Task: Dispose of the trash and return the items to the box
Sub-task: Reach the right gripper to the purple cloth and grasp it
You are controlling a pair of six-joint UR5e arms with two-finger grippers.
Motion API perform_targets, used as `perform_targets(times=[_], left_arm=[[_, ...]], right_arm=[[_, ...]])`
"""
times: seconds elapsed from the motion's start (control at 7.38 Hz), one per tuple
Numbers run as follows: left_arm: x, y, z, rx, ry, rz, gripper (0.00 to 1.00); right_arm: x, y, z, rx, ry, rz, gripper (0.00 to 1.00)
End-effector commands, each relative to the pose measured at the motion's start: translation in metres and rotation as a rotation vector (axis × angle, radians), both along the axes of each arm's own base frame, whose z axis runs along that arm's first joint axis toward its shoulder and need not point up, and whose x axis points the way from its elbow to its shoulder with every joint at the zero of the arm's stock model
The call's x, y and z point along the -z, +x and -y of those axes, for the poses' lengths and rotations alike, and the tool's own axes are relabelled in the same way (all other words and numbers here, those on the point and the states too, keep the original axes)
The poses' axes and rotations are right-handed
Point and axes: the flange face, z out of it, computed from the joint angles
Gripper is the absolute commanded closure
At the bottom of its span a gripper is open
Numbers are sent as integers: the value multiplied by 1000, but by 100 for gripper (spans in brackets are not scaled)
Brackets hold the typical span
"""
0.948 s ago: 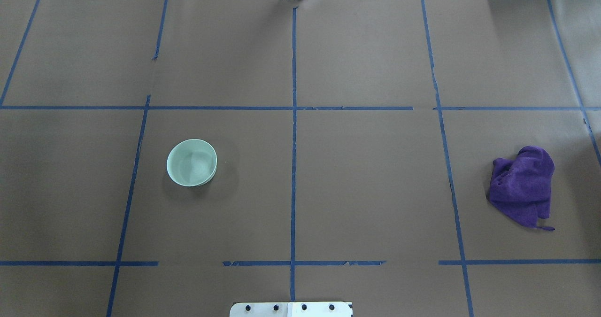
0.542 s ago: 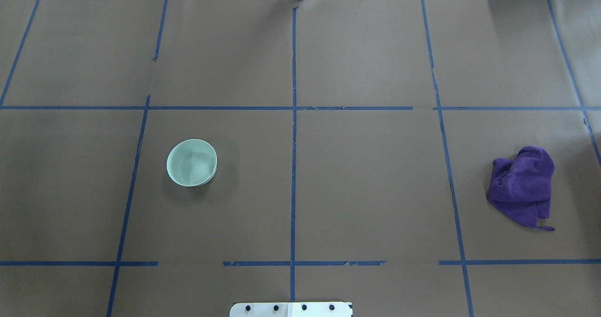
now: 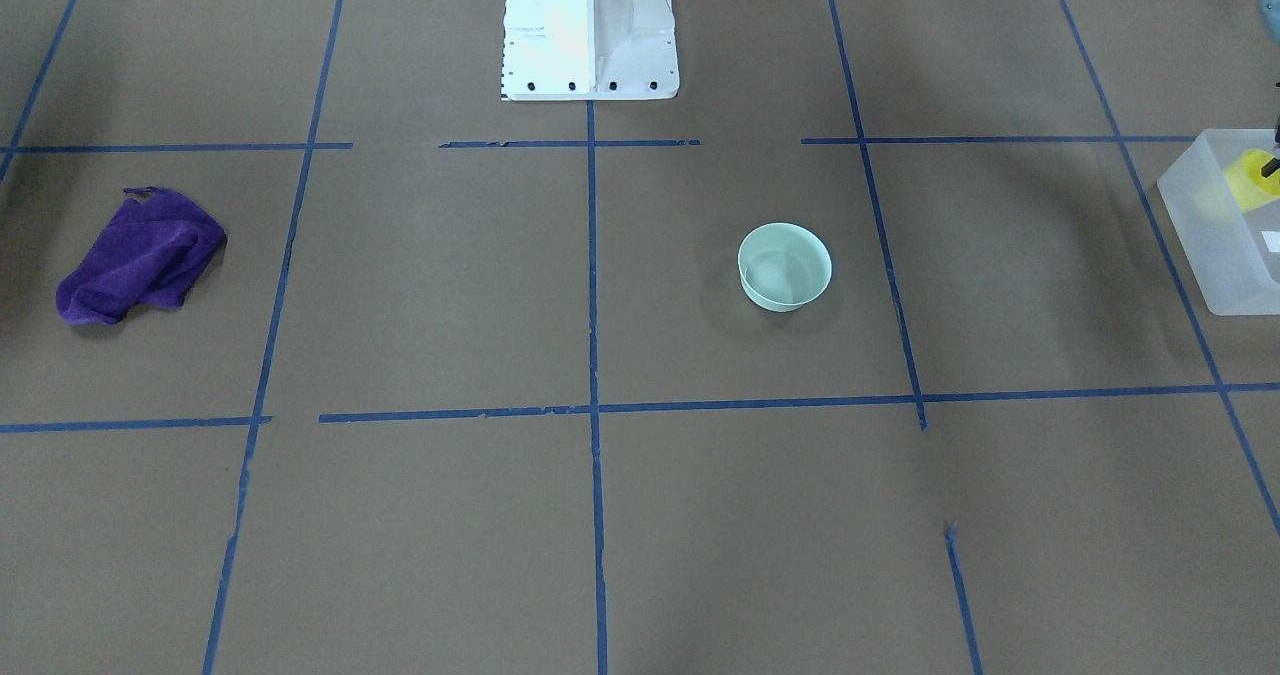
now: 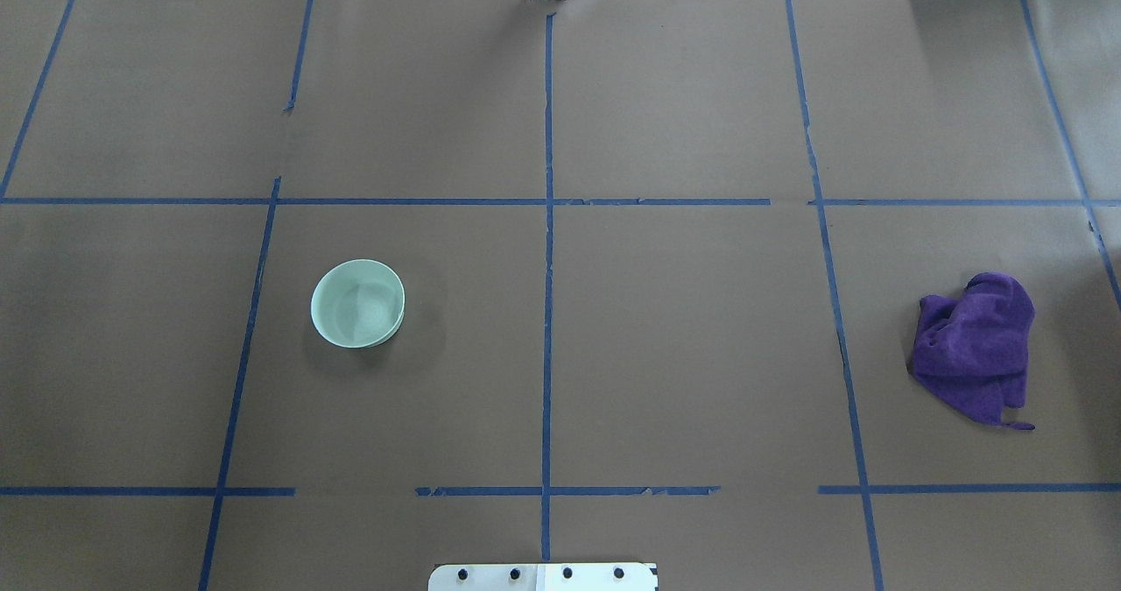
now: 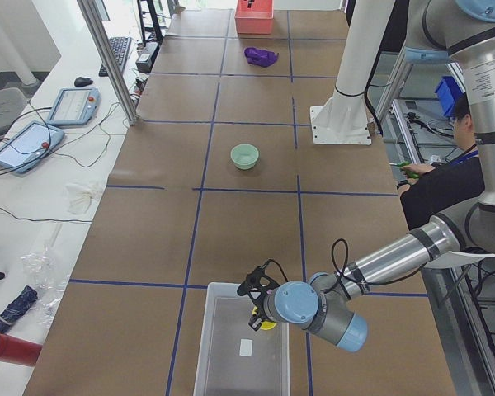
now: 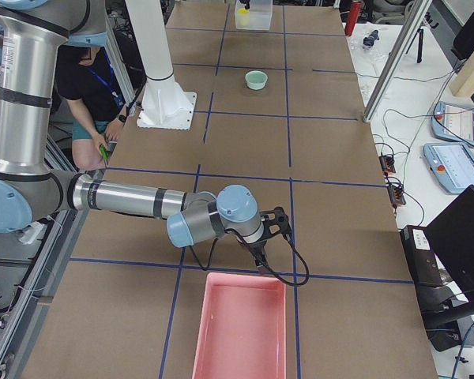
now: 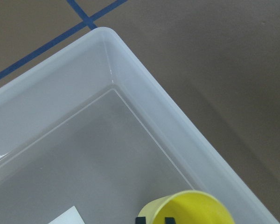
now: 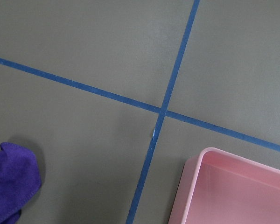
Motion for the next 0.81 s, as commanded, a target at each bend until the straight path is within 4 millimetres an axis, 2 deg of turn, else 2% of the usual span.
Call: perform_targets(times=[0.0,0.14,0.27,0.41,0.54,0.68], left_arm=[[25,0,13,20,60,1,0],[70,0,29,64,77,-24,0],[91,1,45,78,75,-36,0],[112,2,68,77,91,-36,0],[124,2,74,77,97,-36,0],[135,2,75,78,112,-38,0]], right_arm=[[12,-1,3,1,40,8,0],[18,-2,4,0,76,17,0],[37,-25,10,51,164,24,0],[61,-63,13,47,155,74,0],[81,-110,8,-5,109,141,0],[75,-152,-3,5,70,127,0]])
